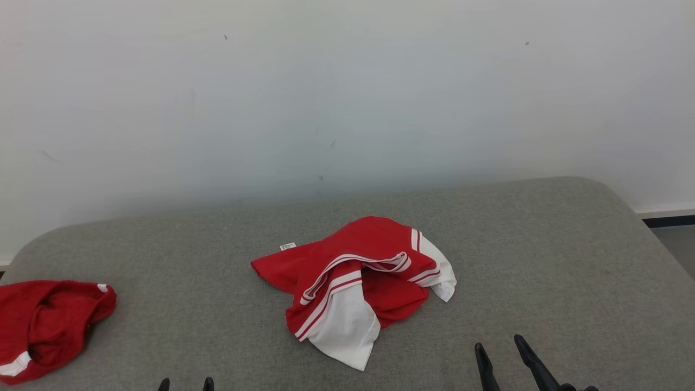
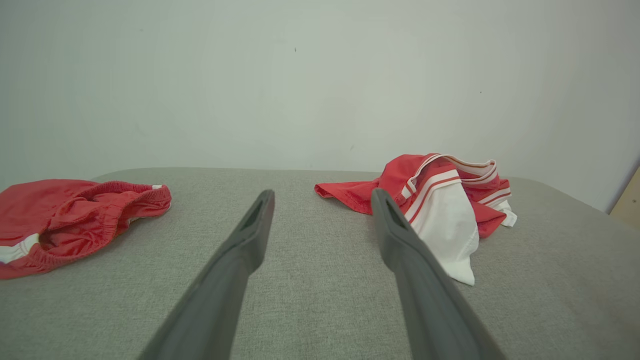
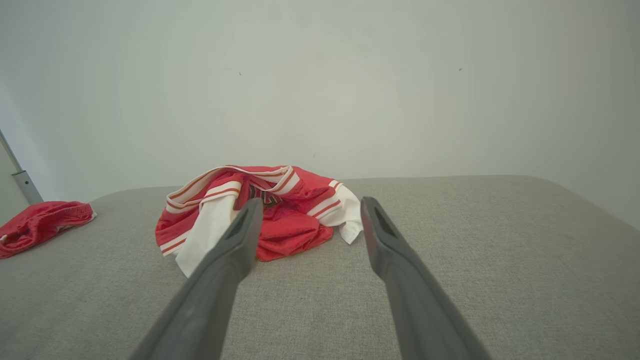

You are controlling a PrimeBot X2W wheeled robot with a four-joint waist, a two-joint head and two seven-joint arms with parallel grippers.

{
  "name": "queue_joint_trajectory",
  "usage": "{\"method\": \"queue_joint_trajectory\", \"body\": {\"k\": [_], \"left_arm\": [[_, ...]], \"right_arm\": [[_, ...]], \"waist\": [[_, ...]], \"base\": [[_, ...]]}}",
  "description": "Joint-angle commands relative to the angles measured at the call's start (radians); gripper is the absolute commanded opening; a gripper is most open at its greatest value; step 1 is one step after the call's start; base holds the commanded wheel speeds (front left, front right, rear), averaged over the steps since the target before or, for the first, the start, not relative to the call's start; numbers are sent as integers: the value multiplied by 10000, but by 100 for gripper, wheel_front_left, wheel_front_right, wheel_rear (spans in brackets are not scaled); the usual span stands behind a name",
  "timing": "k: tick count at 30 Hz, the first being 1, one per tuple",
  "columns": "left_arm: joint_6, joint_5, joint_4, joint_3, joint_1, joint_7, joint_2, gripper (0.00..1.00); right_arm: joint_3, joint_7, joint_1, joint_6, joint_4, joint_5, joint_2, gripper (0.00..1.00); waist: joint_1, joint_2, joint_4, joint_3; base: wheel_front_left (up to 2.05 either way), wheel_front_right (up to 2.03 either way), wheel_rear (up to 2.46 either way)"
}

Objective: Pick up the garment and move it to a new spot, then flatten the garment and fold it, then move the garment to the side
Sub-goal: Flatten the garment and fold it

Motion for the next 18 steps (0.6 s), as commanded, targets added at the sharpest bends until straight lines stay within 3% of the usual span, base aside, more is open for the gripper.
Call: {"method": "queue_joint_trajectory", "body": {"k": [1,18], "left_arm": [[36,23,48,-19,-16,-32,-7,100],[129,-30,106,-88,-92,-32,-8,100]], "right_arm": [[39,-10,-31,4,-4,3,-55,100],[121,-9,-174,4,31,-25,-55,100]], "waist": [[0,0,0,24],[0,0,-55,67]], "base": [[0,0,0],[0,0,0]]}}
